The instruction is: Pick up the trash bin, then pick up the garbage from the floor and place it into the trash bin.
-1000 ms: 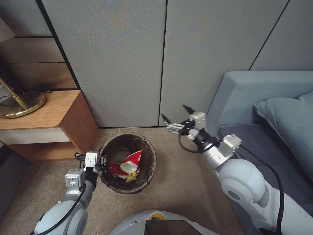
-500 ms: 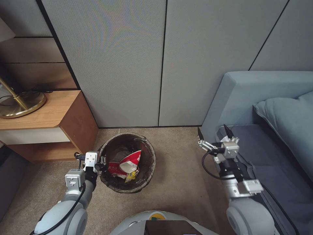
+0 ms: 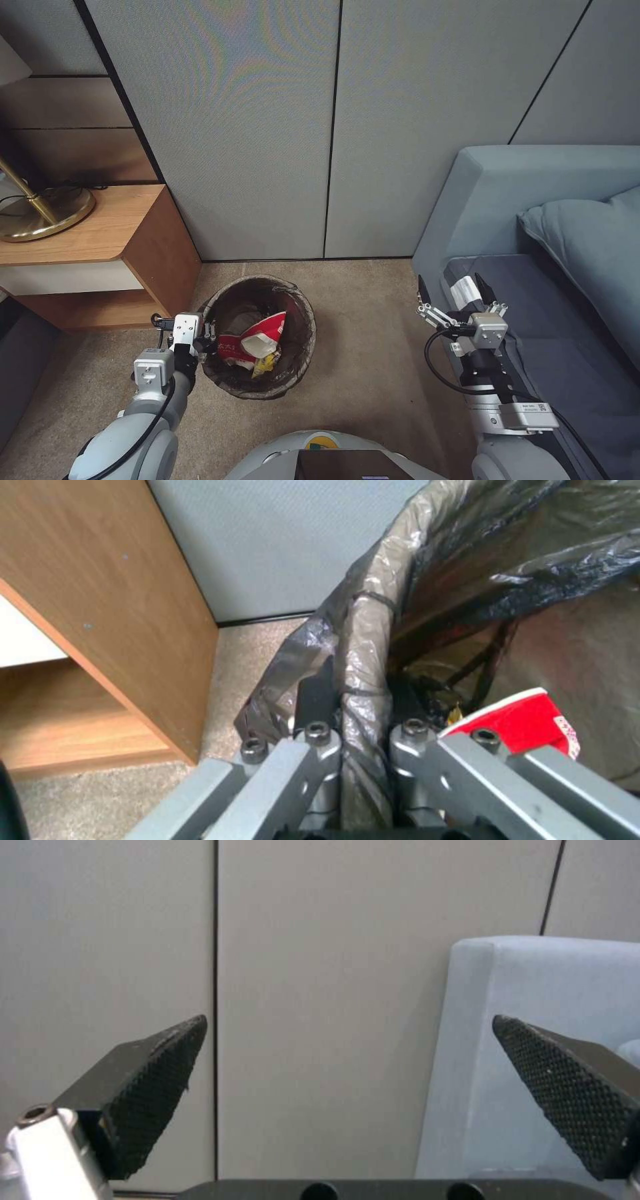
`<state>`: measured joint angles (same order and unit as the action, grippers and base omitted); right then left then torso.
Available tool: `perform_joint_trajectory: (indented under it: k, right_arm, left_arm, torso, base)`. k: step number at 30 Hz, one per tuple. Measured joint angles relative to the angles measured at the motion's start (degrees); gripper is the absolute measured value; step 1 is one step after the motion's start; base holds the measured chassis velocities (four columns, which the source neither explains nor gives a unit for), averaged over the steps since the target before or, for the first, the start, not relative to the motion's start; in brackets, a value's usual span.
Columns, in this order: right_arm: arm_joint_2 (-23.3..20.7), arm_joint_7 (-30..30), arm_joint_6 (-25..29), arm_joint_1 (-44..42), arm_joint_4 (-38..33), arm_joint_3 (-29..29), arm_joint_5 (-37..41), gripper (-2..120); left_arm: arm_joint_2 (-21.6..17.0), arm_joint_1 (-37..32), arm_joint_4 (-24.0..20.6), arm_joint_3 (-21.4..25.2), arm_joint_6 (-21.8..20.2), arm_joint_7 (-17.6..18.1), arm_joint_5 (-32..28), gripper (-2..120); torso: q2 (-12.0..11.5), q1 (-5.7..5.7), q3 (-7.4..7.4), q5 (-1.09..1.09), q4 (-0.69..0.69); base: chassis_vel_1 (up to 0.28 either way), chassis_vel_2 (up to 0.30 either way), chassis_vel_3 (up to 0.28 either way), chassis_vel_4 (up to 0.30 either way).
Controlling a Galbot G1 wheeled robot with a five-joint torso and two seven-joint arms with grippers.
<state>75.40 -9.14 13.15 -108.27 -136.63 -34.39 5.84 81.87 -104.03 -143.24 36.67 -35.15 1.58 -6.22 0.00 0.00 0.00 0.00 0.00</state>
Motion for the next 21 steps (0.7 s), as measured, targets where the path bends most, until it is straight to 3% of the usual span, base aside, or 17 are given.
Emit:
perform_joint_trajectory:
  k: [21]
  right_arm:
    - [-1.19, -0.14, -3.55, 1.66, -0.09, 0.00, 1.58, 100]
  left_arm:
    - [1.02, -0.35, 0.00, 0.58, -0.22, -0.05, 0.10, 2]
  torso:
    - [0.00, 0.00, 0.01, 0.00, 0.00]
  base:
    - [0.014, 0.012, 0.014, 0.014]
